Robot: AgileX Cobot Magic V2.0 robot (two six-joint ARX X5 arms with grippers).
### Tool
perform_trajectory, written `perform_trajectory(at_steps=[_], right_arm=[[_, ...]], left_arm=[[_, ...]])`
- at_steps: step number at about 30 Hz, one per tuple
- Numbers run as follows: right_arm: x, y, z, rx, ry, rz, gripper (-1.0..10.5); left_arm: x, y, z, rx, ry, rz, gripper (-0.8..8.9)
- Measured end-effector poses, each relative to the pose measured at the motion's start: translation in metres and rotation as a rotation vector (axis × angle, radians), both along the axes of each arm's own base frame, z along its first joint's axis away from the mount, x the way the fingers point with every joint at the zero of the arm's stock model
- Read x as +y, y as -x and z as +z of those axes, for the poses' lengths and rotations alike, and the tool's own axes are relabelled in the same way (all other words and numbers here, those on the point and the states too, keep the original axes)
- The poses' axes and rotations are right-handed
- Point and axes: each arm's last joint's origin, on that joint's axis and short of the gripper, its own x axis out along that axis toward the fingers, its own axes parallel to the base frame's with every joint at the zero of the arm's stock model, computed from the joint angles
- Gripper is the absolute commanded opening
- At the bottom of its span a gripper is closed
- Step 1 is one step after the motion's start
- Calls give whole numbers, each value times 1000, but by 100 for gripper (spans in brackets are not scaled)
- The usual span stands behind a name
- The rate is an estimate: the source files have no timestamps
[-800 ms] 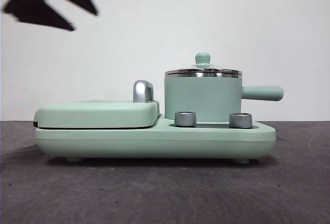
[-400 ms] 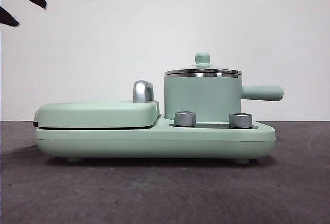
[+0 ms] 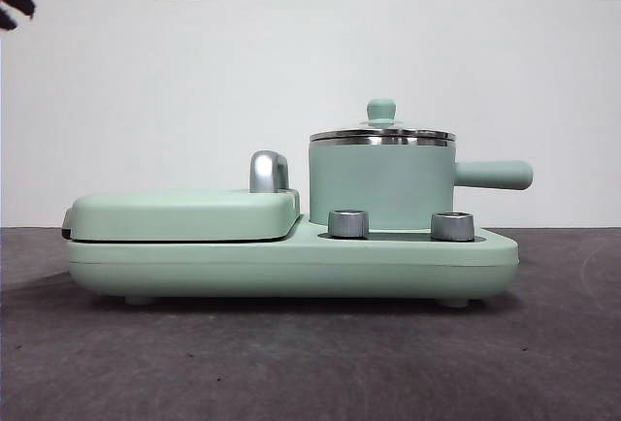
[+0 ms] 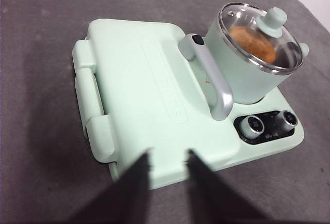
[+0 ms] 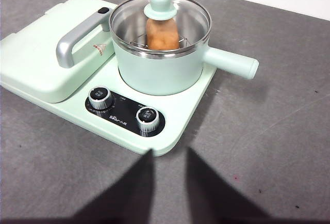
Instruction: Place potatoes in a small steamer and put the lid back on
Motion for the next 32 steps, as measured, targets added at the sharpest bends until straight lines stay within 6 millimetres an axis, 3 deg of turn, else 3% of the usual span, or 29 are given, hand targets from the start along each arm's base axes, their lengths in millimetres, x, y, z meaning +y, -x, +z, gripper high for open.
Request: perform_trajectory(at_steps=[18, 22, 26, 32], right_arm=[[0, 0, 0, 1, -2, -5, 15], [0, 0, 0, 1, -2, -5, 15], [0, 0, 0, 1, -2, -5, 15], [0, 0, 0, 1, -2, -5, 15]], left_arm=[[0, 3, -1, 11, -12, 0, 7], [6, 12, -5, -52, -78, 87, 7], [16, 23, -33, -150, -144, 235, 7], [28, 42, -98, -298, -164, 364, 7]])
